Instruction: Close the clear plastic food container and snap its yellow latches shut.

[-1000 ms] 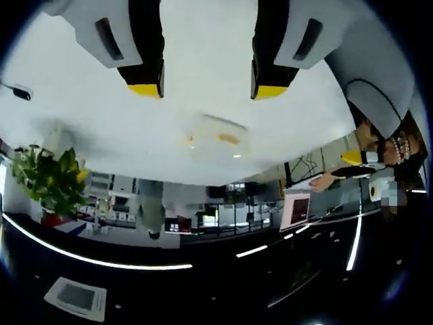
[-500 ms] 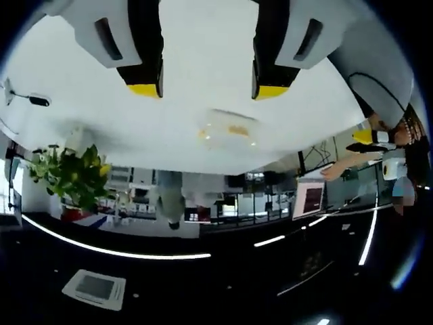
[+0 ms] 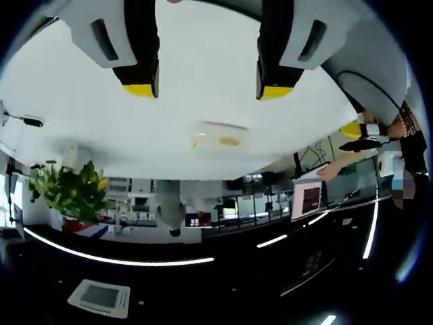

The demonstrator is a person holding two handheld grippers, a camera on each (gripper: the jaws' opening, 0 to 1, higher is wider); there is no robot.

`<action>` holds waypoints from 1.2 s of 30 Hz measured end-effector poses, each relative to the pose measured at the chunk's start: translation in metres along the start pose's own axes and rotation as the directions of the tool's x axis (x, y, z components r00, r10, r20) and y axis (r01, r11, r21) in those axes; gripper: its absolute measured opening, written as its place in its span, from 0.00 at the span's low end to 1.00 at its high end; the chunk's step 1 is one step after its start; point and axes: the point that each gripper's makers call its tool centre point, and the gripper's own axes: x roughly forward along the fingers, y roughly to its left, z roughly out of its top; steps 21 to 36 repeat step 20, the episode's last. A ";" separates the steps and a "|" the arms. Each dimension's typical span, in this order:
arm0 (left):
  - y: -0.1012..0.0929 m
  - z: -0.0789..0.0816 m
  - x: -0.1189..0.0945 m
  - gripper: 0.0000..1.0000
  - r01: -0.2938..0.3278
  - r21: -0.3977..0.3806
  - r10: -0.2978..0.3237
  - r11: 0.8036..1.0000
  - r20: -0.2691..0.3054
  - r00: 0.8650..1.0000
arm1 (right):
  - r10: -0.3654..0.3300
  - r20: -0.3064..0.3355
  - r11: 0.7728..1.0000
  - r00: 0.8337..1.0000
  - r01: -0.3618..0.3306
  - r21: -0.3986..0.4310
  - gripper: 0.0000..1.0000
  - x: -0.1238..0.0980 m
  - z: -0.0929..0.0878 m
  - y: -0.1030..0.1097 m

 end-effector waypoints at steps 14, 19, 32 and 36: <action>-0.004 0.005 0.003 0.99 0.036 -0.122 -0.030 0.992 0.051 0.998 | -0.035 0.050 0.997 0.998 0.039 -0.073 0.68 0.001 0.006 -0.003; -0.002 0.009 0.002 0.99 0.032 -0.135 -0.022 0.990 0.072 0.997 | -0.034 0.046 0.996 0.998 0.037 -0.084 0.71 0.002 0.005 -0.002; -0.001 0.010 0.002 0.99 0.026 -0.127 -0.016 0.992 0.079 0.997 | -0.031 0.061 0.996 0.998 0.036 -0.084 0.74 0.002 0.007 -0.003; -0.001 0.010 0.002 0.99 0.026 -0.127 -0.016 0.992 0.079 0.997 | -0.031 0.061 0.996 0.998 0.036 -0.084 0.74 0.002 0.007 -0.003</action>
